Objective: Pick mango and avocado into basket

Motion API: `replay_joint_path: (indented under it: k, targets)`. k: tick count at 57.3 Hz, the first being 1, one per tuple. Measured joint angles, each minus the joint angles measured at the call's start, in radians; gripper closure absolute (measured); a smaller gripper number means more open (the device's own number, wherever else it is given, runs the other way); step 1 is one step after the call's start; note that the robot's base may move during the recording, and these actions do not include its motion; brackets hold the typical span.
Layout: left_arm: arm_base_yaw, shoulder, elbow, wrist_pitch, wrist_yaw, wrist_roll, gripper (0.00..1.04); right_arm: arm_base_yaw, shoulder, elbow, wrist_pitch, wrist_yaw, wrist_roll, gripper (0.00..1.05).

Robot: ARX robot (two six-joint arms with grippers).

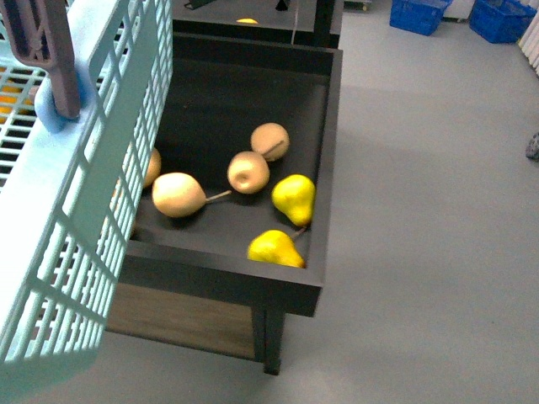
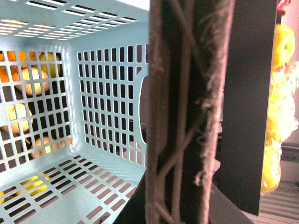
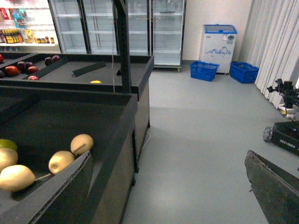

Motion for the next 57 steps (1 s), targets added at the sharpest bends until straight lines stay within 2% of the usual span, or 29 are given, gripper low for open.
replay_joint_path:
  k: [57]
  targets:
    - [0.0,-0.001,0.001,0.001,-0.002,0.004,0.98,0.0,0.0,0.0,0.0,0.0,0.0,0.08]
